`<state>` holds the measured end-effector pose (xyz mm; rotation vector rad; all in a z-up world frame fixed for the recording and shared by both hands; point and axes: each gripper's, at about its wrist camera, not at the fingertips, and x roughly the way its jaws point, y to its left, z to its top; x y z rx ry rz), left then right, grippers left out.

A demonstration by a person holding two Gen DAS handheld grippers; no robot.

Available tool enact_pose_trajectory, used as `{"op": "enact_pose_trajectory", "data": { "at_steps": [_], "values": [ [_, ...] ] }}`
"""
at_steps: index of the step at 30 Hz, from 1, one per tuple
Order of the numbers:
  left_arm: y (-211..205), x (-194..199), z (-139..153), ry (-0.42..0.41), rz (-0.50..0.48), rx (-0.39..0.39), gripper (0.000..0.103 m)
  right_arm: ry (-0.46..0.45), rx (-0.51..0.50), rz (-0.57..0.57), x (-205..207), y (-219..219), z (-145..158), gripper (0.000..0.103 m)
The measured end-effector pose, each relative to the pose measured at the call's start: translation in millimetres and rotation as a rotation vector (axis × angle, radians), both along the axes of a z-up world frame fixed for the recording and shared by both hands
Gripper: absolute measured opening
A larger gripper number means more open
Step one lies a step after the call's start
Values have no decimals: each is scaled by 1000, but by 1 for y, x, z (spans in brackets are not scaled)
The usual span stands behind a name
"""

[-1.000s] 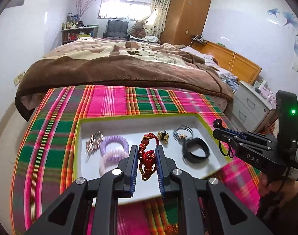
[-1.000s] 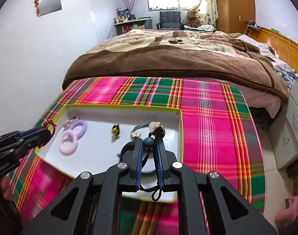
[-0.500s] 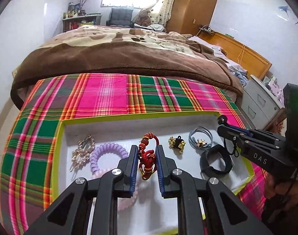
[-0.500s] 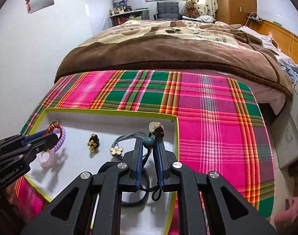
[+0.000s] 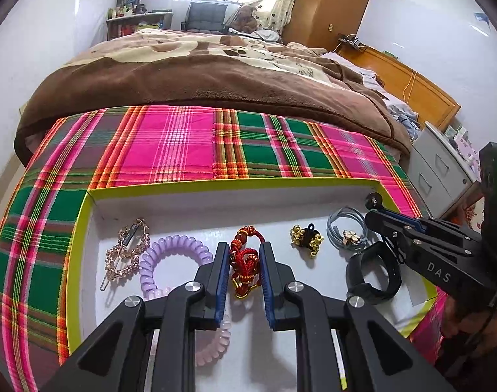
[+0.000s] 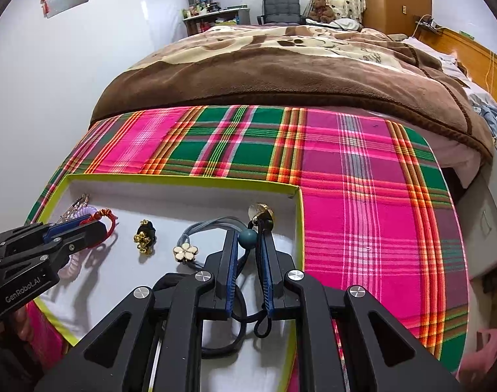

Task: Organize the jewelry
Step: 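Carry the tassel and cord with both tools into the yellow box, then open both tools to release the tassel and cord in the box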

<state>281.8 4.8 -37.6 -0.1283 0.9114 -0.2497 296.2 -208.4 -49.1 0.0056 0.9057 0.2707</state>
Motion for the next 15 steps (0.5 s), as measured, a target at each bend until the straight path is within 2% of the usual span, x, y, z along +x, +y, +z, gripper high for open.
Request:
{"op": "enact_pose_trajectory", "data": {
  "at_steps": [6, 12, 15],
  "values": [
    [-2, 0, 1, -6, 4, 14, 19, -4, 4, 0, 2, -1, 0, 16],
    [-5, -4, 4, -12, -6, 15, 29, -4, 2, 4, 1, -1, 0, 21],
    [-7, -6, 7, -27, -8, 30, 30, -10, 0, 0, 0, 0, 1, 29]
  ]
}}
